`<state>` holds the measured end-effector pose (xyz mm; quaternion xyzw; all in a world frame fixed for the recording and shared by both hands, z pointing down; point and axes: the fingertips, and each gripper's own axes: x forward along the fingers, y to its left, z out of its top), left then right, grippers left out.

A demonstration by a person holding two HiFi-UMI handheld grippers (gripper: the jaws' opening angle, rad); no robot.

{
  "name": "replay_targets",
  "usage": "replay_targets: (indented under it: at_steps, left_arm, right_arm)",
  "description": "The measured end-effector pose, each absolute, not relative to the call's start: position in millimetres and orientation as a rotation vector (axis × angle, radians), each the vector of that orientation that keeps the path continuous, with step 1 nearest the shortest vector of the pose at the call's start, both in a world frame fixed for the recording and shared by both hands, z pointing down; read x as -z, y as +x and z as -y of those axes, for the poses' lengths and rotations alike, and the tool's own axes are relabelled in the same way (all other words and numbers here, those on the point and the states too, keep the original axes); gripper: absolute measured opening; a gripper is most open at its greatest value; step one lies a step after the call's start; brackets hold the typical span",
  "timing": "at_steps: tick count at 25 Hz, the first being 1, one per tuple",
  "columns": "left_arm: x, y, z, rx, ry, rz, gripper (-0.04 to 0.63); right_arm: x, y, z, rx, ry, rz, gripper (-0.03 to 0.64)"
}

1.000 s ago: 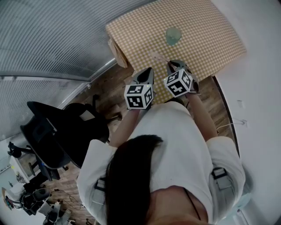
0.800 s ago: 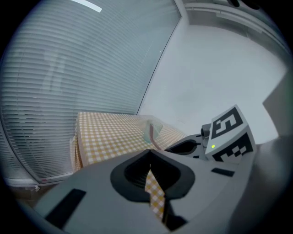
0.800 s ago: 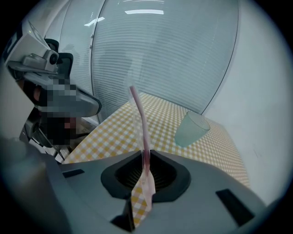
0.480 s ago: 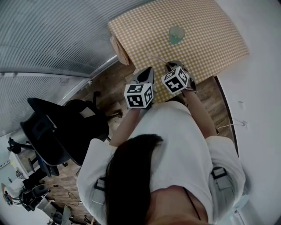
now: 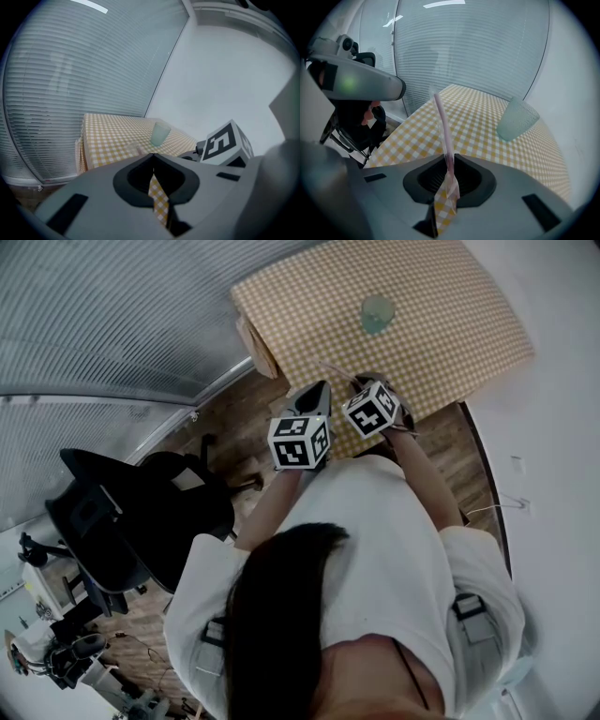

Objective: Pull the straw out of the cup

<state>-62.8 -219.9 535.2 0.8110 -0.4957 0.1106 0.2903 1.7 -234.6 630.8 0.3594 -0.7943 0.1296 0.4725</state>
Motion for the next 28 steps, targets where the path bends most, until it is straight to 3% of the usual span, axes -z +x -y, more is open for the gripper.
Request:
replay_targets:
  at_steps: [11, 18, 28]
  left_arm:
    - [-541.7, -63.4, 226.1, -0.308, 2.125, 1.333, 0.009]
    - [-543.2, -63.4, 229.1, -0.307, 2.117, 1.334, 0.009]
    - [-544.2, -64.3, 229.6, -0.310, 2.114, 1.332, 0.009]
  right_arm:
    - [-636.8, -4.5, 226.7, -0.410, 0.811, 1.992, 0.058]
    - [-636.5, -11.3, 218.9, -0.507, 0.749, 2.033, 0.175]
    - [-622.5, -13.6, 204.6, -0.557, 0.663, 2.100, 0.225]
